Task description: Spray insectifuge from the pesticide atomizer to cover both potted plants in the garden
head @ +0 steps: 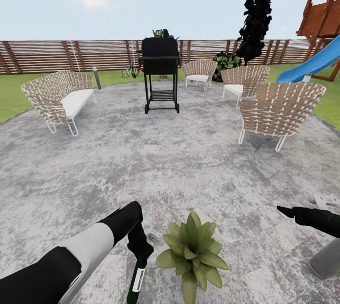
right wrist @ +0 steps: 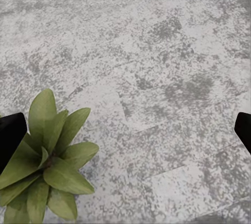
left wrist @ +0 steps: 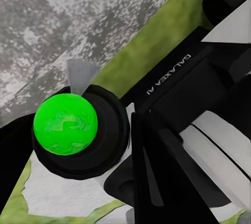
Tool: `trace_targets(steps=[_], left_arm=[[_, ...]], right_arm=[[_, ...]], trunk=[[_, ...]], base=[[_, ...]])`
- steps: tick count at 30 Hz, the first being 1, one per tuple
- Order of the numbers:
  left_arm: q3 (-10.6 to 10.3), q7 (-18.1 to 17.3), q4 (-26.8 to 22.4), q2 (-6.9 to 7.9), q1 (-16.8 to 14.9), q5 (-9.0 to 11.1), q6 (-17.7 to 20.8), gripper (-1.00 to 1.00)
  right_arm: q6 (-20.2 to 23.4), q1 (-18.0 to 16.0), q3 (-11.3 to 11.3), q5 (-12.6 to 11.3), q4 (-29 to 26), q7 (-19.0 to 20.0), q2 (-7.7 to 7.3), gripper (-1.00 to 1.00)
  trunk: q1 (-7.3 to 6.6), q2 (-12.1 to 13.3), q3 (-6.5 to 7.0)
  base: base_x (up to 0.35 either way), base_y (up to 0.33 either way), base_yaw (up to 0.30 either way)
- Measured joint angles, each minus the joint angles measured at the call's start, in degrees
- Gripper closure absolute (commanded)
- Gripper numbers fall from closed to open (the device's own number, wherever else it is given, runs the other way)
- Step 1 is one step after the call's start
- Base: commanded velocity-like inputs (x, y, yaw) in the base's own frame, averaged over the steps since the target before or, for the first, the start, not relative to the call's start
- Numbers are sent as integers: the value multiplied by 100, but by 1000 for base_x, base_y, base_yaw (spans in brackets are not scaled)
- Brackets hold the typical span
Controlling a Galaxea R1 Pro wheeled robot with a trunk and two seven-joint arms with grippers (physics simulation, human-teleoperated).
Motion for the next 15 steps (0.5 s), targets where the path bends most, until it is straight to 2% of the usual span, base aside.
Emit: trace_targets(steps=[5, 10, 15], left_arm=[[1, 56, -18, 37, -36, -8, -12, 100], [8, 413, -35, 39, -114, -15, -10, 100], [8, 509, -41, 39, -127, 0, -10, 100]], right_arm=[[0, 0, 0, 0, 1, 0, -2, -100], [0, 0, 0, 0, 1, 0, -2, -100], [0, 0, -3, 0, 0, 0, -2, -100]], trunk=[[0, 0, -45], [0, 0, -89], [0, 0, -115]], base=[[0, 0, 0], [0, 0, 0], [0, 0, 0]])
